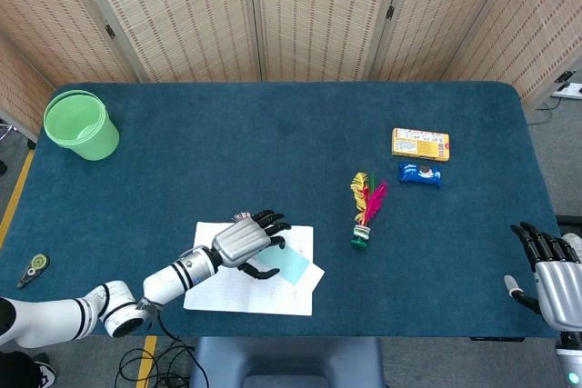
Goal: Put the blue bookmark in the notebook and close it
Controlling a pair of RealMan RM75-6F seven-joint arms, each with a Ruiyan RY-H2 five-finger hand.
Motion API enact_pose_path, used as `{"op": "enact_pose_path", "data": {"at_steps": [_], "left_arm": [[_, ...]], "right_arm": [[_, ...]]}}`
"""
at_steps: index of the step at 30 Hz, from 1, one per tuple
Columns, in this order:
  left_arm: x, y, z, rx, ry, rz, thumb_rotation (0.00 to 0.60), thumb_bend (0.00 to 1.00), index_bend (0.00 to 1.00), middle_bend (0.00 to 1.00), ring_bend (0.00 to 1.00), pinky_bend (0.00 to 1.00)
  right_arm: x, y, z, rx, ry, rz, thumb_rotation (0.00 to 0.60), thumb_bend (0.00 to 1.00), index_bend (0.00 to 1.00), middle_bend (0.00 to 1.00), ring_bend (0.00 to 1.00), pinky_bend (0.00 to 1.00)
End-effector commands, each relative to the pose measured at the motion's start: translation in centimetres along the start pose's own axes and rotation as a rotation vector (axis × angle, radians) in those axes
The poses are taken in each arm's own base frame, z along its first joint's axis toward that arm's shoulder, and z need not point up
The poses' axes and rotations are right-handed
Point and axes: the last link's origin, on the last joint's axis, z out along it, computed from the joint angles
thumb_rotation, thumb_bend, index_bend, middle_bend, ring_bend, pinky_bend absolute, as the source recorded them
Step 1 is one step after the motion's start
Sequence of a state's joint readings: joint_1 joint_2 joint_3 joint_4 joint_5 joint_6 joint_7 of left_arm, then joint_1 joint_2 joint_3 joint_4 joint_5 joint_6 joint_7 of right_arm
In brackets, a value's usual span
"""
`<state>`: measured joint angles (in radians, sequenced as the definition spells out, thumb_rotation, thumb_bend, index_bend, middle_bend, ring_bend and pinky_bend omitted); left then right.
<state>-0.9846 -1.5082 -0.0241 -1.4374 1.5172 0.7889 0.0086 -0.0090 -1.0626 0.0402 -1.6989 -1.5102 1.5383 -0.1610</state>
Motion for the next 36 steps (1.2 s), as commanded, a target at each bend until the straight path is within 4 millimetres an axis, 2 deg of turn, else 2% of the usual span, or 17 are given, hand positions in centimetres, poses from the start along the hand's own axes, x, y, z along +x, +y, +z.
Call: {"op": "enact_pose_path", "data": {"at_steps": [1, 11, 20, 36], "left_arm": [[-0.3, 1.2, 0.7, -0.009, 0.002, -0.001, 0.146, 0.36, 0.35, 0.14, 0.05, 0.11], [-1.5, 3.5, 3.6, 0.027, -0.012, 0.021, 0.140, 0.36, 0.31, 0.14, 0.04, 0.11], [-2.8, 3.7, 5.3, 0.089, -0.041, 0.032, 0.139, 0.36, 0.31, 0.13, 0.04, 0.11], [-3.9, 4.1, 5.2, 0.103, -0.076, 0.050, 0.138, 0.36, 0.33, 0.12, 0.03, 0.11]], "right_arm": [[0.0, 0.1, 0.0, -0.002, -0.001, 0.000, 0.600, 0.21, 0.14, 0.13, 0.20, 0.22], [-0.1, 0.5, -0.2, -0.007, -0.001, 0.009, 0.600, 0.21, 0.14, 0.13, 0.20, 0.22], [-0.2, 0.8, -0.3, -0.011, -0.001, 0.013, 0.600, 0.21, 0.14, 0.13, 0.20, 0.22], [-0.3, 1.1, -0.3, -0.022, -0.004, 0.015, 0.600, 0.21, 0.14, 0.13, 0.20, 0.22]]}}
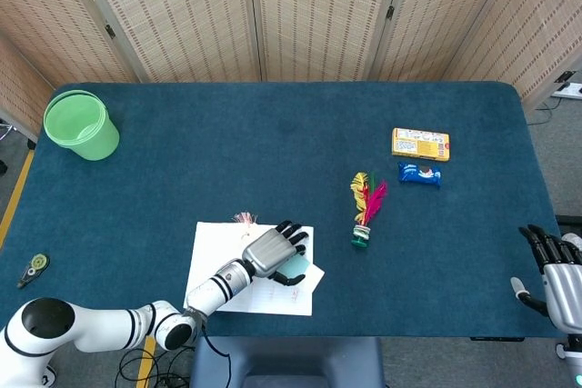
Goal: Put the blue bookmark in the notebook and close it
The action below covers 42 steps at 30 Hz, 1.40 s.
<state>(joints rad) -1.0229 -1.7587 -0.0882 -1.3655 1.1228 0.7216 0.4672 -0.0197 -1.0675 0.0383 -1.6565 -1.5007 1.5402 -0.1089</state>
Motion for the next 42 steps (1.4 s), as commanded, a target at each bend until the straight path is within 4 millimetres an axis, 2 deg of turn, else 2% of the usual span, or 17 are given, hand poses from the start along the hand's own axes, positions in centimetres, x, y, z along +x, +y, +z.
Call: {"op": "enact_pose_path", "data": {"at_steps": [1, 15, 26, 32, 42], "left_arm": [[-0.1, 0.2, -0.2, -0.006, -0.003, -0.003, 0.137, 0.36, 0.33, 0.12, 0.03, 0.11], [-0.4, 0.6, -2.1, -0.042, -0.020, 0.011, 0.140, 0.36, 0.34, 0.12, 0.03, 0.11], [-0.9, 0.3, -4.7, -0.069, -0.040, 0.054, 0.140, 0.36, 0.35, 0.12, 0.03, 0.11], [-1.1, 0.4, -5.4, -0.081, -0.039, 0.062, 0.140, 0.36, 0.35, 0.12, 0.03, 0.11], [-1.2, -0.6, -6.6, -0.064, -0.044, 0.082, 0.139, 0.36, 0.35, 0.12, 0.02, 0.11]], "right_arm": [[0.0, 0.1, 0.0, -0.002, 0.000, 0.001, 0.600, 0.21, 0.14, 0.13, 0.20, 0.22], [-0.1, 0.2, -0.2, -0.004, 0.001, 0.005, 0.600, 0.21, 0.14, 0.13, 0.20, 0.22], [-0.1, 0.2, -0.5, -0.006, 0.005, 0.008, 0.600, 0.21, 0.14, 0.13, 0.20, 0.22], [0.0, 0.2, -0.6, -0.004, 0.010, 0.007, 0.600, 0.21, 0.14, 0.13, 0.20, 0.22], [0.1, 0.4, -0.9, -0.011, 0.017, 0.009, 0.600, 0.20, 0.14, 0.13, 0.20, 0.22]]}}
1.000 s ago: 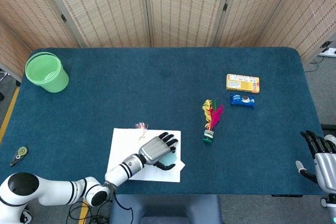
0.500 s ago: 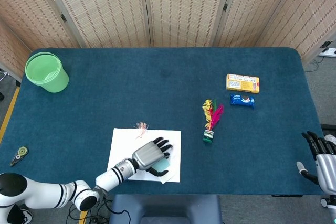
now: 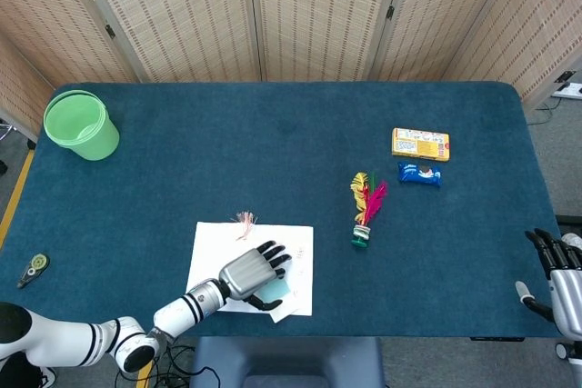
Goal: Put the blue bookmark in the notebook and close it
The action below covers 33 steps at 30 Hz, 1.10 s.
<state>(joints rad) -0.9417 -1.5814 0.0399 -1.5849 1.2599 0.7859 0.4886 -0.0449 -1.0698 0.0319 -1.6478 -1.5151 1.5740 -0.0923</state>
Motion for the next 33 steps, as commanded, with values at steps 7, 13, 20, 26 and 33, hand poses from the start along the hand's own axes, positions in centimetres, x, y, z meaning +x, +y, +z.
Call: {"op": "enact_pose_path", "data": {"at_steps": [7, 13, 20, 26, 33], "left_arm": [[-0.5, -1.4, -1.3, 0.034, -0.027, 0.008, 0.139, 0.36, 0.35, 0.12, 0.02, 0.11], [-0.2, -2.4, -2.4, 0.059, -0.020, 0.001, 0.138, 0.36, 0.35, 0.12, 0.02, 0.11], [0.6, -3.4, -3.3, 0.090, 0.022, -0.047, 0.139, 0.36, 0.35, 0.12, 0.02, 0.11], [0.7, -5.9, -4.3, 0.173, 0.051, -0.048, 0.142, 0.36, 0.35, 0.12, 0.02, 0.11], [0.2, -8.7, -5.5, 0.275, 0.046, -0.074, 0.139, 0.36, 0.35, 0.12, 0.02, 0.11]], "right_arm": [[0.0, 0.0, -0.1, 0.003, 0.004, 0.002, 0.600, 0.20, 0.14, 0.13, 0.20, 0.22], [0.1, -0.1, -0.1, 0.006, 0.006, 0.001, 0.600, 0.20, 0.14, 0.13, 0.20, 0.22], [0.2, -0.2, -0.1, 0.006, 0.011, -0.001, 0.600, 0.20, 0.14, 0.13, 0.20, 0.22], [0.1, -0.2, -0.1, 0.009, 0.009, 0.003, 0.600, 0.20, 0.14, 0.13, 0.20, 0.22], [0.1, -0.5, 0.2, 0.021, 0.010, 0.005, 0.600, 0.20, 0.14, 0.13, 0.20, 0.22]]}}
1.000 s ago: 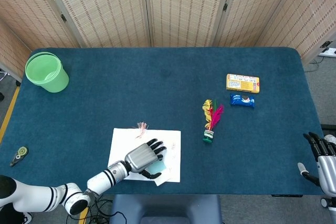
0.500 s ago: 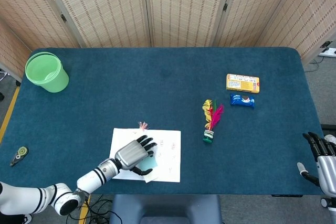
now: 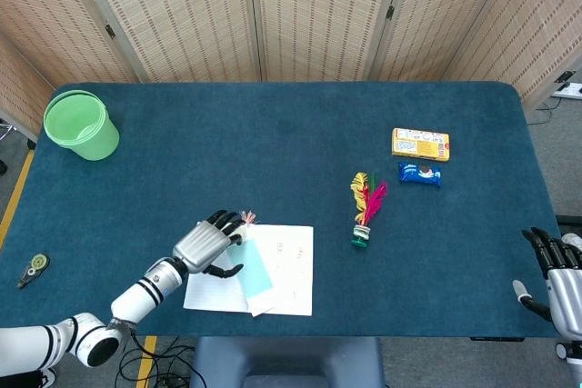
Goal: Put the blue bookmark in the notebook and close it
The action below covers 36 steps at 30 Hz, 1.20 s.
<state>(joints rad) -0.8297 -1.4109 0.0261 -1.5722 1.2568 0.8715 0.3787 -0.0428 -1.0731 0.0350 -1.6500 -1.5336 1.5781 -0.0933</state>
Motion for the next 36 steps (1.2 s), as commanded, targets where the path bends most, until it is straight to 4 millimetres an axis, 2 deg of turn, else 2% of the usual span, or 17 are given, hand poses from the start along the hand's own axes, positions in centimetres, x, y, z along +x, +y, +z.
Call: {"op": "enact_pose_path", "data": {"at_steps": [1, 10, 14, 22, 36], "left_arm": [[-0.2, -1.2, -0.5, 0.040, -0.007, -0.010, 0.140, 0.36, 0.35, 0.12, 0.02, 0.11], [-0.4, -3.0, -1.7, 0.093, 0.001, -0.022, 0.136, 0.36, 0.35, 0.12, 0.02, 0.11], [-1.0, -3.2, -1.7, 0.100, -0.021, -0.015, 0.141, 0.36, 0.35, 0.12, 0.02, 0.11], [-2.0, -2.6, -0.8, 0.103, -0.047, -0.012, 0.140, 0.36, 0.35, 0.12, 0.02, 0.11], [-1.5, -0.5, 1.0, 0.063, -0.022, -0.023, 0.140, 0.36, 0.35, 0.12, 0.02, 0.11]], "right_arm": [[0.0, -0.1, 0.1, 0.004, 0.000, 0.001, 0.600, 0.20, 0.14, 0.13, 0.20, 0.22], [0.0, -0.3, 0.3, 0.013, -0.001, 0.000, 0.600, 0.20, 0.14, 0.13, 0.20, 0.22], [-0.1, -0.3, 0.2, 0.012, -0.002, 0.000, 0.600, 0.20, 0.14, 0.13, 0.20, 0.22], [-0.1, 0.0, 0.0, 0.002, -0.002, 0.000, 0.600, 0.20, 0.14, 0.13, 0.20, 0.22], [0.1, 0.3, -0.3, -0.010, 0.001, 0.001, 0.600, 0.20, 0.14, 0.13, 0.20, 0.22]]}}
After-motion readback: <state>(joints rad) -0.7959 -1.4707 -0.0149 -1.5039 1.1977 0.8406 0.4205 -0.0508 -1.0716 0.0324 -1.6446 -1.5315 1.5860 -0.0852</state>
